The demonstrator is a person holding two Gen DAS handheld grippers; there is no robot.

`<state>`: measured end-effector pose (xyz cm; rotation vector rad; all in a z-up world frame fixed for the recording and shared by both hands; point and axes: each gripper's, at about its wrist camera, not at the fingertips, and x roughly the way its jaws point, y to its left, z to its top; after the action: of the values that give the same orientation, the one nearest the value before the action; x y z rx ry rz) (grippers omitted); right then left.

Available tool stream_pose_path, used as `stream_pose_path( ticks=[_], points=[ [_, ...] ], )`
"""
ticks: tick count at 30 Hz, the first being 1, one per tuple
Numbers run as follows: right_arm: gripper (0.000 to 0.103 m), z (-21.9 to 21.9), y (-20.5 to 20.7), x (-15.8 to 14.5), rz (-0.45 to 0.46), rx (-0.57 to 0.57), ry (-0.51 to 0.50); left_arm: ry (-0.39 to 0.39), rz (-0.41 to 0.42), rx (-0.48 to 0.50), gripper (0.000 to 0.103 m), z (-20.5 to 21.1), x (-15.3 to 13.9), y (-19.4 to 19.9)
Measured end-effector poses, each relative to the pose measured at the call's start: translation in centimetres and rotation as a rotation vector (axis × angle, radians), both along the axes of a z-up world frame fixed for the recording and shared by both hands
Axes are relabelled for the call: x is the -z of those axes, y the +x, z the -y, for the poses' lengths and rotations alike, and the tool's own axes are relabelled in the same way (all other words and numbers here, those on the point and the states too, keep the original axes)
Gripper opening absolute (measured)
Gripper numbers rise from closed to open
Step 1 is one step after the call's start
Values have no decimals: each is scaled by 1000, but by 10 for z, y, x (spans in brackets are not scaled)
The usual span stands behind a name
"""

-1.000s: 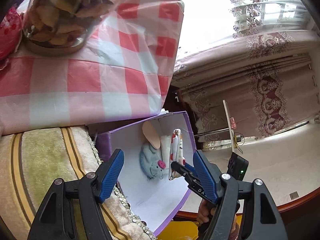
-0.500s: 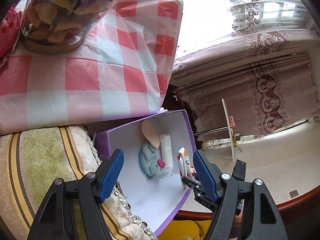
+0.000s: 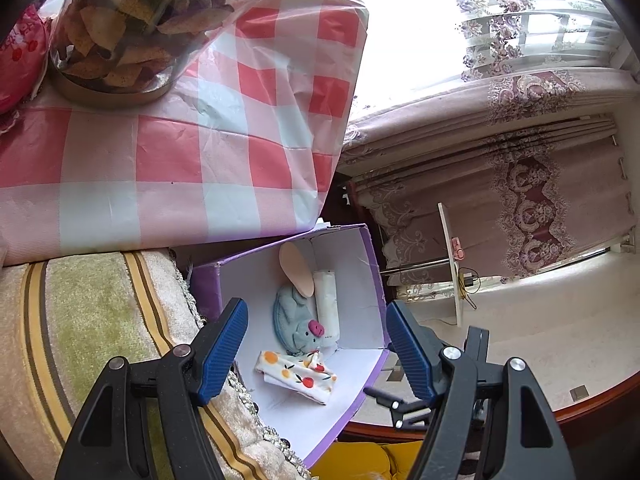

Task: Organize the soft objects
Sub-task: 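Lower the fruit-print cloth into the box and open the right tool, then move both open tools back to the pile of soft items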

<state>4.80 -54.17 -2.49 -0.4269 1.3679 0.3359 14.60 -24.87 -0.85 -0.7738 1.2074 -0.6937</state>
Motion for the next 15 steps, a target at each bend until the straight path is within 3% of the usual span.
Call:
stream_pose_path(
  ticks=[2,6,7,11,15],
  points=[
    [81,-3,-1,4,-21,34,37,-5,4,-11,72,-5,-2,-2],
    [81,-34,-4,21,-114,-48,57,-12,3,-37,72,-17,-2,-5],
    [81,-43,-3,28,-133,-72,40,-11,5,-40,72,-19,-3,-5],
    [81,-61,12,61,-155,-158,-185,-11,13,-59,72,-28,-6,-7],
    [81,-65,33,101,-272,-212,-247,-16,14,-93,72,-45,-6,-10]
  ],
)
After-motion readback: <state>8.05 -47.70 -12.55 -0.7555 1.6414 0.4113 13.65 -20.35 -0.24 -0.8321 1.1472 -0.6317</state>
